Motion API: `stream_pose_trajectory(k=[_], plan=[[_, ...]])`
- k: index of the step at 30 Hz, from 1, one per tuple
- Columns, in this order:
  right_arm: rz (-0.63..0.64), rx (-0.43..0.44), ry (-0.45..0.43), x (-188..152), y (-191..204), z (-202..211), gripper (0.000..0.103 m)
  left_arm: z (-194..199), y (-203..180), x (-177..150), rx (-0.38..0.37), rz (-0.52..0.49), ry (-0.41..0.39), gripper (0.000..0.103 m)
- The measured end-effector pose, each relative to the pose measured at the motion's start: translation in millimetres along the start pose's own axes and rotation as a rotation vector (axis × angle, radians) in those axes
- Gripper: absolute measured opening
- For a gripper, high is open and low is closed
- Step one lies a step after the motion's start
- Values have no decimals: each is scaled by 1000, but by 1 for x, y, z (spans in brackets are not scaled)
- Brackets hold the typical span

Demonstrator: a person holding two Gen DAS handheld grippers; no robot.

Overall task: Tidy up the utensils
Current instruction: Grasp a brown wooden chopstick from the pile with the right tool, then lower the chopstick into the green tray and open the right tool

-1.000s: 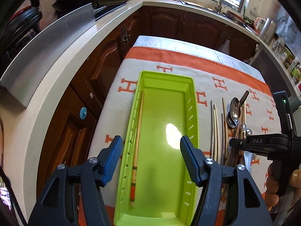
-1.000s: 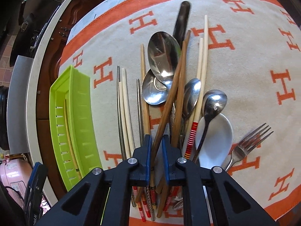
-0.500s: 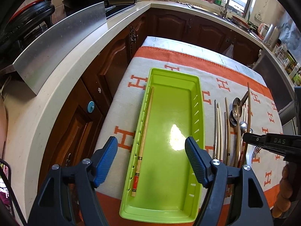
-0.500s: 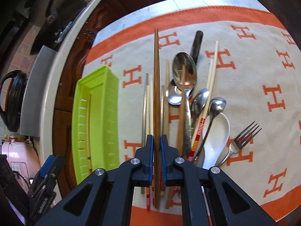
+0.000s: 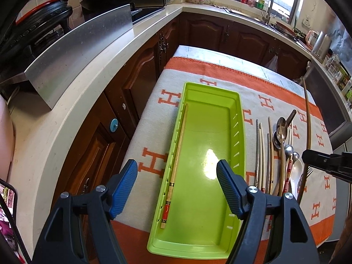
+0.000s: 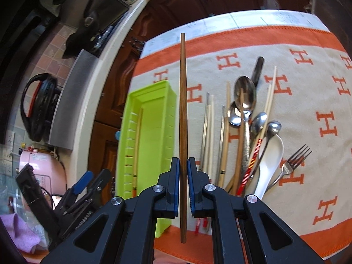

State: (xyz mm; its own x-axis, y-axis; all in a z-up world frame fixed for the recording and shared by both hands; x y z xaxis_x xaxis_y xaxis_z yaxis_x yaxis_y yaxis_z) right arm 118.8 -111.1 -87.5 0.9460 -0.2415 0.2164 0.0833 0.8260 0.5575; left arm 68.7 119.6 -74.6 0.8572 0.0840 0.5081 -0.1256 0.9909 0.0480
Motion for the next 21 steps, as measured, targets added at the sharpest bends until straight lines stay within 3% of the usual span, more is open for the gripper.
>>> stream_pose_trajectory(k=[7, 12, 21], plan=[[44, 43, 15, 2, 29, 4, 7, 3, 7, 6, 32, -1, -22, 73], [68, 80, 44, 4, 50, -3, 7, 7, 27, 16, 85, 41, -53, 81], [105, 138, 117, 4, 82, -31, 7, -7, 49, 15, 138, 88, -31, 81]])
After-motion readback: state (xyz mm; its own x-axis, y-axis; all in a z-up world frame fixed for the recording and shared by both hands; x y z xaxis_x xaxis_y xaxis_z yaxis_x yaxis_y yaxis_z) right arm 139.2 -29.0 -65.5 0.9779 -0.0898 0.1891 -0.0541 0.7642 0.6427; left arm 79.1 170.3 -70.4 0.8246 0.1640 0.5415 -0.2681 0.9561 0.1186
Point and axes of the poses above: each gripper's, at about its wrist camera, not at the fingertips, and z roughly against the way its jaws point, y to its left, x to its top, the point moved 1 cm from there along -z, roughly the way its jaws point, and after that the axes turned 6 degrees about x, right-handed, at the moved point
